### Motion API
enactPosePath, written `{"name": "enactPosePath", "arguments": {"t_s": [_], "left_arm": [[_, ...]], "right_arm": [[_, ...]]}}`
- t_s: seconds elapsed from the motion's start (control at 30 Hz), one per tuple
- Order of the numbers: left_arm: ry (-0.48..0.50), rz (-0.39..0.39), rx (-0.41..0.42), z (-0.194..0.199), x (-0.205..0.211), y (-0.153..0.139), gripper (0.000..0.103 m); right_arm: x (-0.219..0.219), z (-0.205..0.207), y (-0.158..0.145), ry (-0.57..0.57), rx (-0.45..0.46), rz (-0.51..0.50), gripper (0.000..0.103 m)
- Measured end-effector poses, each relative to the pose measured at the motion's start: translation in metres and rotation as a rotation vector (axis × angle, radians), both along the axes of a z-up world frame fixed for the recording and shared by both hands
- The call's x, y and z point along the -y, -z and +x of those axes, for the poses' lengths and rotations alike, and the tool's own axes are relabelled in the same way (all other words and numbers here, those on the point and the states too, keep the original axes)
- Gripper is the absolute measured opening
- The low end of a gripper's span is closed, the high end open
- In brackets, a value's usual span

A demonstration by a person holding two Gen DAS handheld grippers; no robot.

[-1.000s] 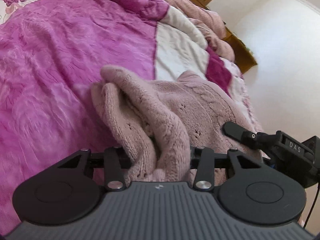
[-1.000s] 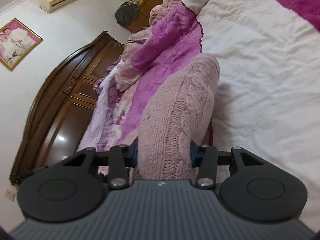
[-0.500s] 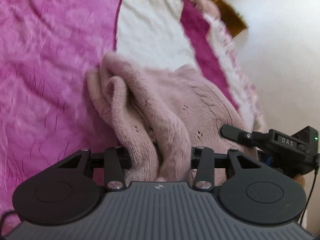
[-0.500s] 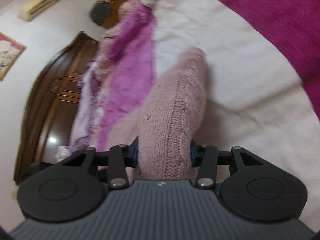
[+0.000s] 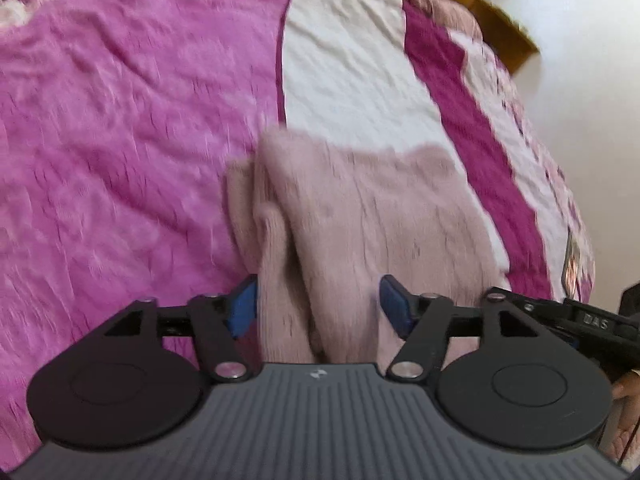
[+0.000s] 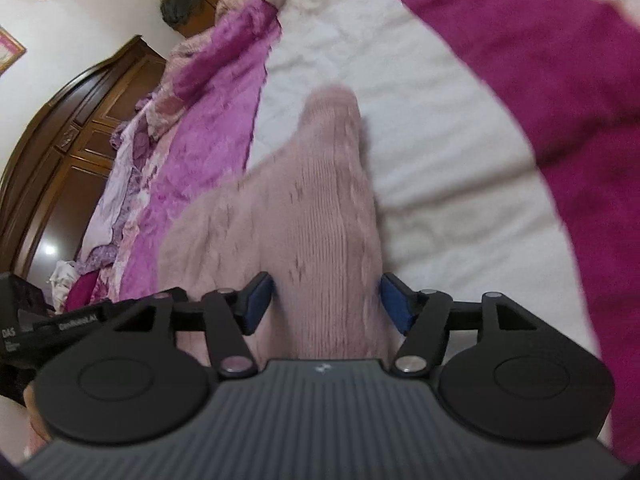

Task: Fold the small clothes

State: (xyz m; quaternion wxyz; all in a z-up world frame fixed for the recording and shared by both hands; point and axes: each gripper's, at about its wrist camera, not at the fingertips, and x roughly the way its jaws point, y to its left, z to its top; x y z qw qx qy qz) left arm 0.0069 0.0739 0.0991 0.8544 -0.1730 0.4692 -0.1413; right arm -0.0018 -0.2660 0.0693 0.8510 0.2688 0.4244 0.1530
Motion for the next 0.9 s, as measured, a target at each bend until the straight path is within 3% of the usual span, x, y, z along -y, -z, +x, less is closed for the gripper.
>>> {"name": "enactPosePath", "arguments": {"t_s": [0.03, 0.17, 0.37, 0.47, 0.5, 0.53, 0.57, 0.6, 0.63, 0.7, 0.8, 0.9], "left_arm": [[-0.007, -0.009, 0.017, 0.004, -0.002, -0.003, 0.077], [-0.02, -0.018, 0.042, 0.03, -0.003, -0.008, 0.077], [-0.034, -0.003, -0.04, 0.07, 0.0, 0.018, 0.077], [-0.026, -0.048, -0.053, 0.082, 0.002, 0.032, 0.077], [-0.03, -0.067, -0.042, 0.085, 0.001, 0.034, 0.077], [-0.03, -0.085, -0.023, 0.086, 0.002, 0.036, 0.072], [-0.023, -0.095, 0.002, 0.086, 0.003, 0.036, 0.067], [-0.016, -0.087, 0.028, 0.086, 0.005, 0.034, 0.053], [-0.011, -0.084, 0.059, 0.085, 0.007, 0.031, 0.045], [0.013, -0.09, 0.147, 0.08, 0.009, 0.023, 0.04], [0.055, -0.003, 0.256, 0.075, 0.021, 0.013, 0.04], [0.077, 0.098, 0.232, 0.085, 0.031, 0.02, 0.04]], "right_arm": [[0.002, 0.005, -0.005, 0.007, 0.022, -0.012, 0.078], [0.004, 0.036, -0.009, -0.002, 0.066, -0.037, 0.078], [-0.005, 0.089, 0.022, -0.029, -0.013, 0.025, 0.078], [-0.01, 0.101, 0.036, -0.066, -0.026, 0.087, 0.078], [-0.012, 0.101, 0.037, -0.081, -0.01, 0.093, 0.076], [-0.014, 0.101, 0.037, -0.092, 0.016, 0.089, 0.056], [-0.017, 0.099, 0.035, -0.09, 0.035, 0.071, 0.042], [-0.018, 0.095, 0.032, -0.067, 0.057, 0.05, 0.032], [-0.016, 0.089, 0.027, -0.049, 0.097, 0.062, 0.028], [-0.009, 0.076, 0.018, -0.02, 0.185, 0.129, 0.026], [-0.014, 0.07, 0.013, -0.019, 0.229, 0.056, 0.026], [-0.02, 0.081, 0.025, -0.005, 0.176, -0.044, 0.026]]}}
